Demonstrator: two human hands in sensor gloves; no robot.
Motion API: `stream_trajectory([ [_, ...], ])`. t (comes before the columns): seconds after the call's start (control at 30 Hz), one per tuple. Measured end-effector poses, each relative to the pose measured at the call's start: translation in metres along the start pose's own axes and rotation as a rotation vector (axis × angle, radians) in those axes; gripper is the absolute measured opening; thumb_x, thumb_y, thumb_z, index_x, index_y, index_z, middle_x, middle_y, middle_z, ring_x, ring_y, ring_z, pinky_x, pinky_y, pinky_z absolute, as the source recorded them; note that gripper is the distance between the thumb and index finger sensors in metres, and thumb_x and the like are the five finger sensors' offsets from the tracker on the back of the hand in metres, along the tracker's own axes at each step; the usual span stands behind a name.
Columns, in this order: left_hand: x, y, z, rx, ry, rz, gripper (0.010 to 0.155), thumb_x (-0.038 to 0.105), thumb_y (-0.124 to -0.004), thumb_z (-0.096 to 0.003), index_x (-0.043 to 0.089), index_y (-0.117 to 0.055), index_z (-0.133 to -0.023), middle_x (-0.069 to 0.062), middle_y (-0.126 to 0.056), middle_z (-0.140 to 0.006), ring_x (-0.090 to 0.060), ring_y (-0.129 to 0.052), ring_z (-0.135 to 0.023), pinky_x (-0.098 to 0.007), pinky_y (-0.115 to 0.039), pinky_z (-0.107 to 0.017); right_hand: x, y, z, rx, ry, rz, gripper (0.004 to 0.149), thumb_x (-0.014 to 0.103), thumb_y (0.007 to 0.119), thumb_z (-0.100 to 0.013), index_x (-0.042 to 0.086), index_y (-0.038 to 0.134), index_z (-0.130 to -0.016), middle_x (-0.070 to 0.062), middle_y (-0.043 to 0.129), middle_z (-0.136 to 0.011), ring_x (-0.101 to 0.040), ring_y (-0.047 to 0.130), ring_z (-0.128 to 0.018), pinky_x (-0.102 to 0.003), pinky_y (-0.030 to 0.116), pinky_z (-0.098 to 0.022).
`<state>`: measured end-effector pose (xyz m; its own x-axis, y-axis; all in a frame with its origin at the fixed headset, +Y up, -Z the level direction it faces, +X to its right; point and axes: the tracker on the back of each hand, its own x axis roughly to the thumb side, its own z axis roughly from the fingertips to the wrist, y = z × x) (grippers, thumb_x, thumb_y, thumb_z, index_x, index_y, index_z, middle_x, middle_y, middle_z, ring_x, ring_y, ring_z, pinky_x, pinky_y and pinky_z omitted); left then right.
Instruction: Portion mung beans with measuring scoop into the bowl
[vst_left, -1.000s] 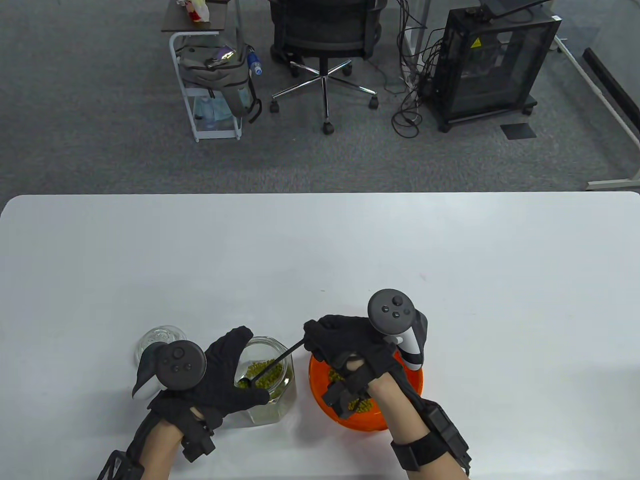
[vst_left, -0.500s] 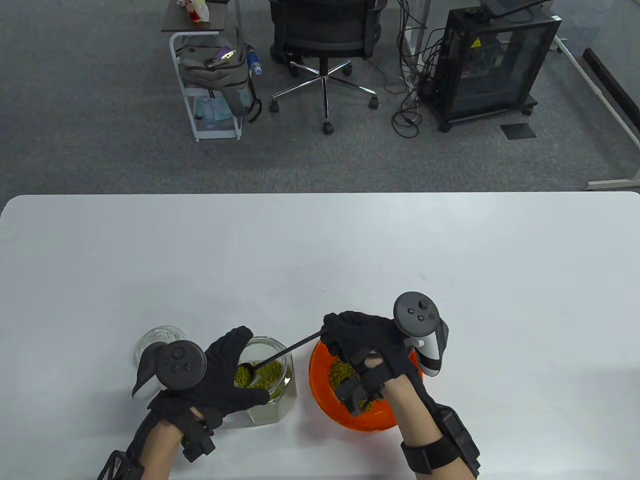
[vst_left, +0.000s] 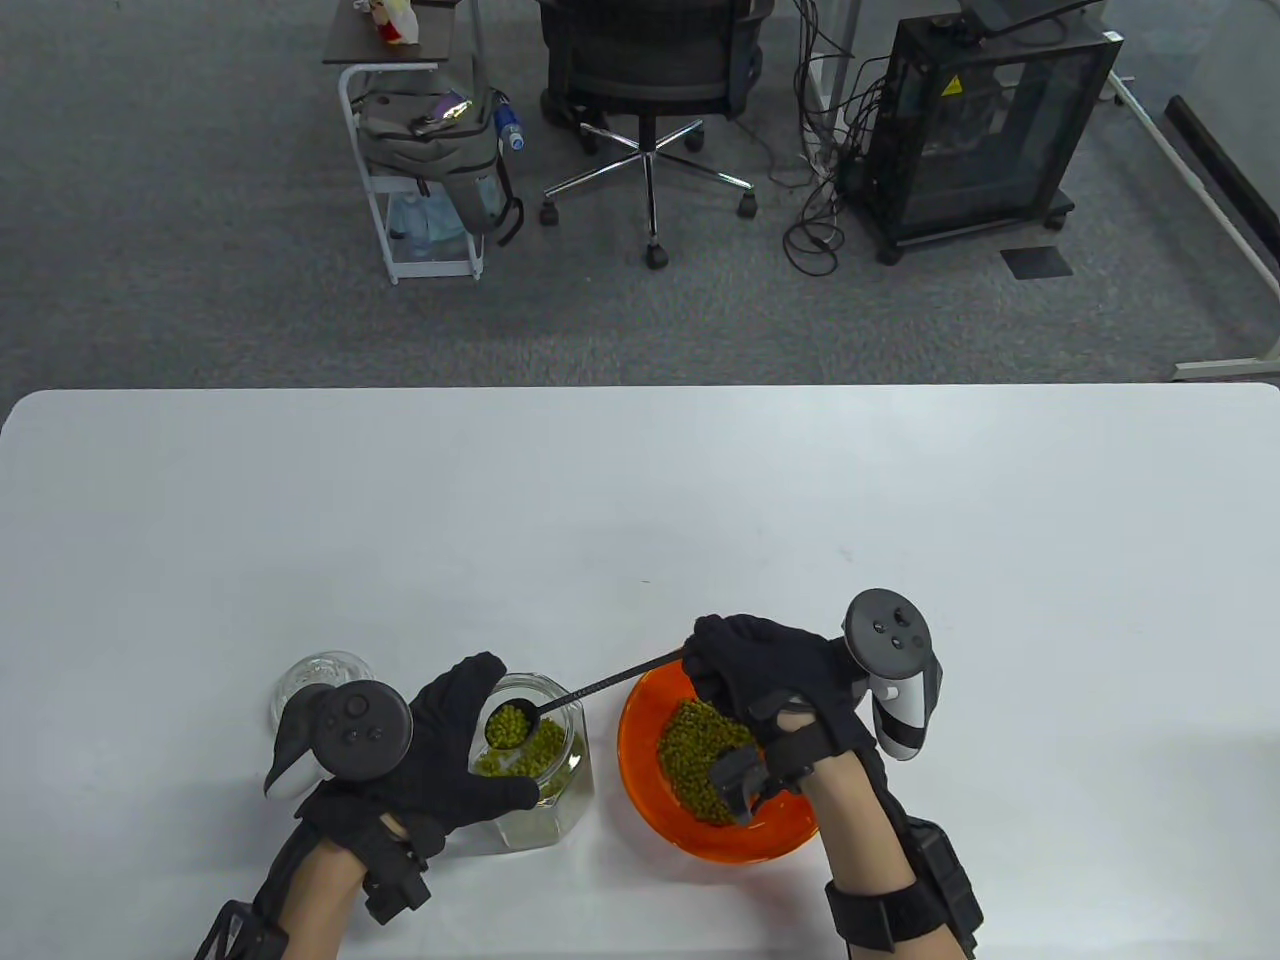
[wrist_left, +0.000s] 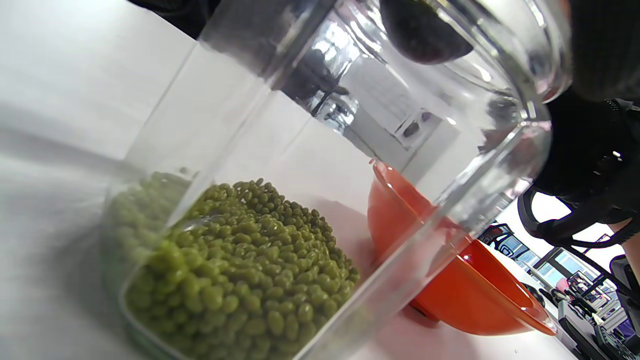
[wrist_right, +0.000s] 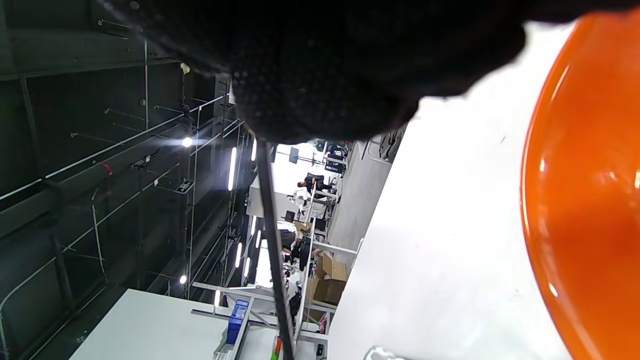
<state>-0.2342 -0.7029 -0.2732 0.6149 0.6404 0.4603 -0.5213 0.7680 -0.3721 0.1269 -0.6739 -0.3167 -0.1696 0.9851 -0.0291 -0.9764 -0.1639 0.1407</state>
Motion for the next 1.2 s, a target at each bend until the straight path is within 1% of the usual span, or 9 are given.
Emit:
stream_trajectory([
  [0.3,0.0,0.0,0.0,-0.001,0.0,-0.002,0.121,0.082,-0.082,-0.0436,0.001,-0.021,-0.11,-0.032,-0.034,-0.115,-0.06,-0.052,-0.104,-0.077,-0.048,-0.072,0.002,-0.014,0.004,-0.025,-0.007,-0.053,0.044,0.044,0.081,-0.049,0.005,0.099,-0.06,-0.012,0.103,-0.045,-0.023,0.098,-0.023,-0.037,0.085,-0.02],
  [0.43,0.0,0.0,0.0,-0.001,0.001,-0.004,0.121,0.082,-0.082,-0.0437,0.001,-0.021,-0.11,-0.032,-0.034,-0.115,-0.06,-0.052,-0.104,-0.077,-0.048,-0.072,0.002,-0.02,0.005,-0.026,-0.009,-0.07,0.044,0.044,0.081,-0.049,0.006,0.099,-0.06,-0.012,0.103,-0.045,-0.023,0.098,-0.023,-0.037,0.085,-0.02],
  [0.47,0.0,0.0,0.0,-0.002,0.001,-0.004,0.121,0.082,-0.082,-0.0436,0.001,-0.021,-0.11,-0.032,-0.032,-0.115,-0.06,-0.052,-0.104,-0.077,-0.048,-0.072,0.001,-0.021,0.005,-0.029,-0.009,-0.079,0.044,0.044,0.081,-0.049,0.006,0.099,-0.06,-0.012,0.103,-0.045,-0.023,0.098,-0.023,-0.037,0.085,-0.02],
  [0.57,0.0,0.0,0.0,-0.002,0.001,-0.005,0.121,0.082,-0.082,-0.0436,0.001,-0.021,-0.11,-0.032,-0.034,-0.115,-0.06,-0.052,-0.104,-0.076,-0.048,-0.072,0.002,-0.025,0.005,-0.018,-0.007,-0.105,0.044,0.044,0.081,-0.049,0.005,0.099,-0.06,-0.012,0.103,-0.045,-0.023,0.098,-0.023,-0.037,0.085,-0.02],
  [0.6,0.0,0.0,0.0,-0.001,0.0,-0.004,0.121,0.082,-0.082,-0.0436,0.001,-0.021,-0.11,-0.032,-0.032,-0.115,-0.06,-0.052,-0.104,-0.077,-0.048,-0.072,0.002,-0.026,0.005,-0.015,-0.005,-0.108,0.044,0.044,0.081,-0.049,0.006,0.099,-0.06,-0.012,0.103,-0.045,-0.023,0.098,-0.023,-0.037,0.085,-0.02],
  [0.8,0.0,0.0,0.0,-0.001,0.001,0.001,0.121,0.082,-0.082,-0.0435,0.001,-0.021,-0.11,-0.032,-0.032,-0.115,-0.06,-0.052,-0.104,-0.077,-0.048,-0.072,0.011,-0.038,0.006,-0.016,-0.016,-0.104,0.044,0.044,0.081,-0.049,0.006,0.099,-0.059,-0.012,0.103,-0.045,-0.023,0.098,-0.023,-0.037,0.085,-0.02],
  [0.97,0.0,0.0,0.0,-0.001,0.0,-0.001,0.121,0.082,-0.082,-0.0436,0.001,-0.021,-0.11,-0.032,-0.032,-0.115,-0.06,-0.052,-0.104,-0.077,-0.048,-0.072,0.012,-0.059,0.011,-0.033,-0.025,-0.093,0.044,0.044,0.081,-0.049,0.006,0.099,-0.059,-0.012,0.103,-0.044,-0.023,0.098,-0.023,-0.037,0.085,-0.02],
  [1.2,0.0,0.0,0.0,0.0,0.001,-0.001,0.121,0.082,-0.082,-0.0436,0.001,-0.021,-0.11,-0.032,-0.032,-0.115,-0.06,-0.052,-0.104,-0.077,-0.048,-0.072,0.001,-0.093,0.019,-0.079,-0.009,-0.086,0.043,0.044,0.081,-0.049,0.006,0.099,-0.059,-0.012,0.103,-0.044,-0.023,0.098,-0.023,-0.037,0.085,-0.02],
])
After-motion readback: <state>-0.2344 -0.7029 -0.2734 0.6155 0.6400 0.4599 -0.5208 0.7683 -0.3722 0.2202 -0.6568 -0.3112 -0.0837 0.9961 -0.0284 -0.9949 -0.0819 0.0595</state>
